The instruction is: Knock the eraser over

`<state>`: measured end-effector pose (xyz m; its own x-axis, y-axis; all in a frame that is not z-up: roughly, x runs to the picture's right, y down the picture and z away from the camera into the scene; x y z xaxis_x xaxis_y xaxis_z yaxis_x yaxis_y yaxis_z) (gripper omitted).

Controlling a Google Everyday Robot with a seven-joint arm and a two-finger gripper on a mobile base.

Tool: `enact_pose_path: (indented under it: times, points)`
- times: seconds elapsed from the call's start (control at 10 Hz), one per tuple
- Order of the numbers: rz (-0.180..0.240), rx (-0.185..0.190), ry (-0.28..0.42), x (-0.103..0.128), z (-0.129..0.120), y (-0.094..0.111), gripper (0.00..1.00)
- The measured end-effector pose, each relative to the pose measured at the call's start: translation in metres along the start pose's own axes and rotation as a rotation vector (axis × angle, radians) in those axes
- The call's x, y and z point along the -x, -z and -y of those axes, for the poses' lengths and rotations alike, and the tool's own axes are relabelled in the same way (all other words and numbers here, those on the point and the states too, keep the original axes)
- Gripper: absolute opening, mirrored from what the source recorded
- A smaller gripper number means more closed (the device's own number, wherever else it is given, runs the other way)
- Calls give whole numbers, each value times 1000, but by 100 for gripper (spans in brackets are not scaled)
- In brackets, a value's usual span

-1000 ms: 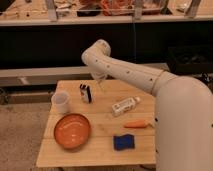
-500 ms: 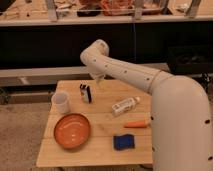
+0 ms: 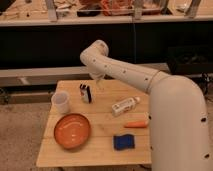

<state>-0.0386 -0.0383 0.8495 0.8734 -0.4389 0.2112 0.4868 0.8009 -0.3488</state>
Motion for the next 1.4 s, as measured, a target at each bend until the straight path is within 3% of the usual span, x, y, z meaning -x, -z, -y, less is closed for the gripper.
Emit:
enact_pose_path:
  times: [1.4]
  points:
    - [2,-11,10,-8,17,-14,80]
